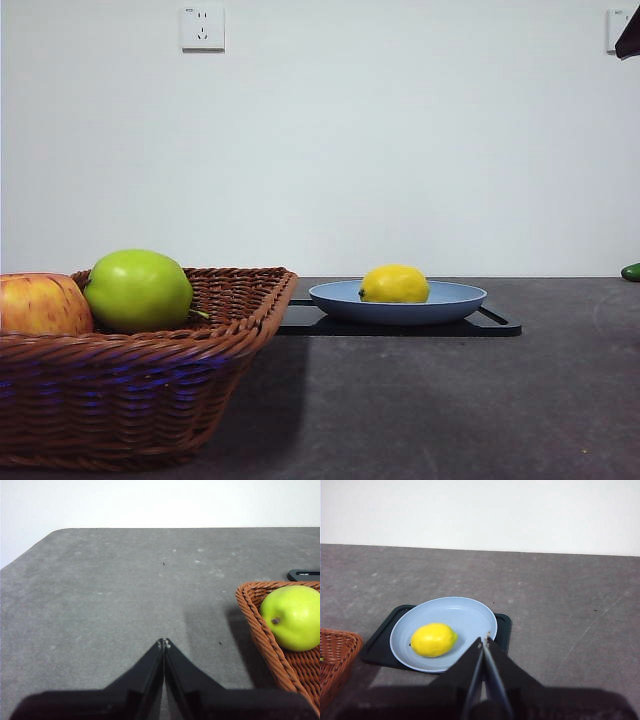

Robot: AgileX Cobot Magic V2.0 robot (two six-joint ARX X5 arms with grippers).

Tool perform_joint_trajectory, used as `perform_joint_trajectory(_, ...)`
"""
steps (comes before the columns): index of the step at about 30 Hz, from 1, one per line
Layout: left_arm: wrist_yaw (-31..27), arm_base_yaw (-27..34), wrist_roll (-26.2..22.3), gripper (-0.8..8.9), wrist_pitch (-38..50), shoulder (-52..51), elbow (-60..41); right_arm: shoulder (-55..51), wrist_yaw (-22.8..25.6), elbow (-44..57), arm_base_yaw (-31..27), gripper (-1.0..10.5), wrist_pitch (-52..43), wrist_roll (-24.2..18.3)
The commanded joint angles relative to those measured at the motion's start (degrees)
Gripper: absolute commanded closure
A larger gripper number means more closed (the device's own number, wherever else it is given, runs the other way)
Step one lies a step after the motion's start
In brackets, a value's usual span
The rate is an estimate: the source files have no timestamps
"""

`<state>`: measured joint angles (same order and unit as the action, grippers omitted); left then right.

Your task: Take the lemon from the basket,put the lemon in the plate,hand out the plate

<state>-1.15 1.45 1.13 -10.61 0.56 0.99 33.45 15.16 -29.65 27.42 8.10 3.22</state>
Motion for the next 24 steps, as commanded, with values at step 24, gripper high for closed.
perform_joint_trajectory(24, -0.2, 0.2, 0.4, 8.05, 0.5, -0.1, -0.7, -21.4, -14.8, 9.3, -16.0, 9.4, 3.5, -11.8)
